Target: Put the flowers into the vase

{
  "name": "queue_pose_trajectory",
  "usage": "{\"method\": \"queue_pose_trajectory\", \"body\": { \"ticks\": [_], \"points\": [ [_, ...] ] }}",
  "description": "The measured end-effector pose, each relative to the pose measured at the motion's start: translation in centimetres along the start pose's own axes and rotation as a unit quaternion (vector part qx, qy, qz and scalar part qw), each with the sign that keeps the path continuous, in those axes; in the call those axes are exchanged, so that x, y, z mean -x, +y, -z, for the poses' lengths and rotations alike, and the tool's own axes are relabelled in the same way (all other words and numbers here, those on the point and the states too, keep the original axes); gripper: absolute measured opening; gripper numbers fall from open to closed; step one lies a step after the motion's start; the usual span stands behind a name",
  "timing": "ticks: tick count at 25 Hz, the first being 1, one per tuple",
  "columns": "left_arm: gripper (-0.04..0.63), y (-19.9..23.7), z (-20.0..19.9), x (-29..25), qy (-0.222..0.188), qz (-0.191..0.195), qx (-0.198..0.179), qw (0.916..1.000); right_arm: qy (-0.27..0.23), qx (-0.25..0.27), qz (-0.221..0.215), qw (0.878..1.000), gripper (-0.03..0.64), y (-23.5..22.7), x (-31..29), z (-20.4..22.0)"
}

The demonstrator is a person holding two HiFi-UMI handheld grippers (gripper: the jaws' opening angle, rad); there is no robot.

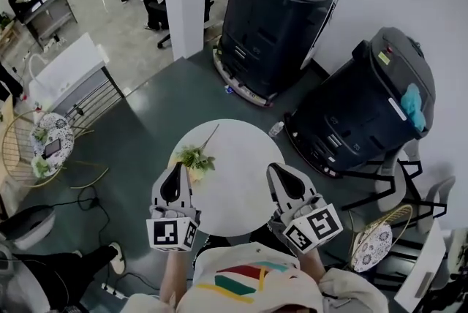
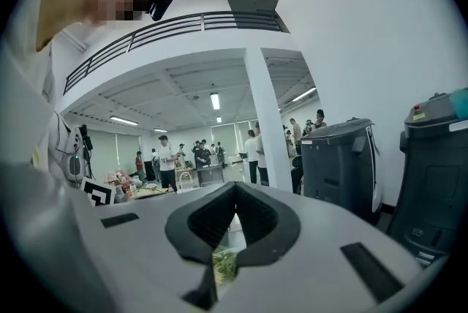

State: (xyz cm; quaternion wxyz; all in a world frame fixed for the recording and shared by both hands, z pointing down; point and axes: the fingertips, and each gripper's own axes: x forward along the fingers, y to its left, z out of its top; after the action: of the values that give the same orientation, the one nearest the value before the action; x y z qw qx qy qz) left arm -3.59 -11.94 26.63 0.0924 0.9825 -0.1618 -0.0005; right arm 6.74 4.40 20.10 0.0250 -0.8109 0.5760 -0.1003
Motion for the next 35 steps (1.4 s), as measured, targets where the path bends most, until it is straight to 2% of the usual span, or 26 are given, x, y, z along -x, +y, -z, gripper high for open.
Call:
{"method": "queue_pose_trajectory", "body": {
  "ticks": [3,5,9,12,16,23,24,25,27,29,31,33,35],
  "points": [
    [0.008,-0.9,0.5,-1.9,0.012,-0.011,-0.005,0.9999,-0.004,0.022,-0.005,1.0,0.011,-3.1,-0.1,-1.4],
    [0.008,-1.8,0.7,-3.0,0.023,-0.015,-0.017,0.9995,-0.016,0.043,-0.032,0.998,0.011,-5.0,-0.1,-2.9],
    [0.008,-4.2,1.3,-4.6,0.031,-0.024,-0.018,0.9991,-0.016,0.068,-0.062,0.996,0.011,-9.4,-0.8,-4.3],
    [0.008,-4.9,0.7,-5.4,0.029,-0.036,-0.045,0.9979,-0.019,0.088,-0.103,0.991,0.011,-10.5,-2.5,-4.3],
    [0.008,-4.1,0.0,-5.7,0.022,-0.074,-0.041,0.9961,-0.032,0.13,-0.199,0.971,0.011,-9.3,-5.2,-4.7],
    [0.008,-1.6,-0.1,-3.1,0.013,-0.158,-0.043,0.9864,-0.081,0.183,-0.261,0.945,0.012,-7.8,-10.1,-7.2],
    [0.008,-1.2,0.1,-2.5,0.013,-0.171,-0.039,0.9843,-0.086,0.183,-0.274,0.94,0.02,-7.3,-10.7,-7.5],
    [0.008,-0.7,0.3,-1.9,0.013,-0.185,-0.034,0.982,-0.091,0.182,-0.29,0.935,0.085,-6.7,-11.4,-7.8],
    [0.008,0.3,1.0,-0.5,0.012,-0.213,-0.024,0.9767,-0.118,0.188,-0.329,0.918,0.271,-5.1,-12.8,-8.1],
    [0.008,1.5,1.6,0.9,0.009,-0.24,-0.019,0.9706,-0.158,0.22,-0.376,0.886,0.4,-2.6,-14.2,-7.8],
    [0.008,2.3,2.5,2.0,0.008,-0.265,-0.01,0.9641,-0.14,0.266,-0.429,0.852,0.43,0.1,-15.8,-6.1],
    [0.008,2.6,4.2,3.1,0.014,-0.288,0.007,0.9576,-0.072,0.309,-0.491,0.811,0.434,2.7,-16.9,-2.7],
    [0.008,3.5,6.0,3.9,0.022,-0.306,0.02,0.9514,0.0,0.34,-0.549,0.764,0.434,4.8,-17.5,1.4]
  ]
}}
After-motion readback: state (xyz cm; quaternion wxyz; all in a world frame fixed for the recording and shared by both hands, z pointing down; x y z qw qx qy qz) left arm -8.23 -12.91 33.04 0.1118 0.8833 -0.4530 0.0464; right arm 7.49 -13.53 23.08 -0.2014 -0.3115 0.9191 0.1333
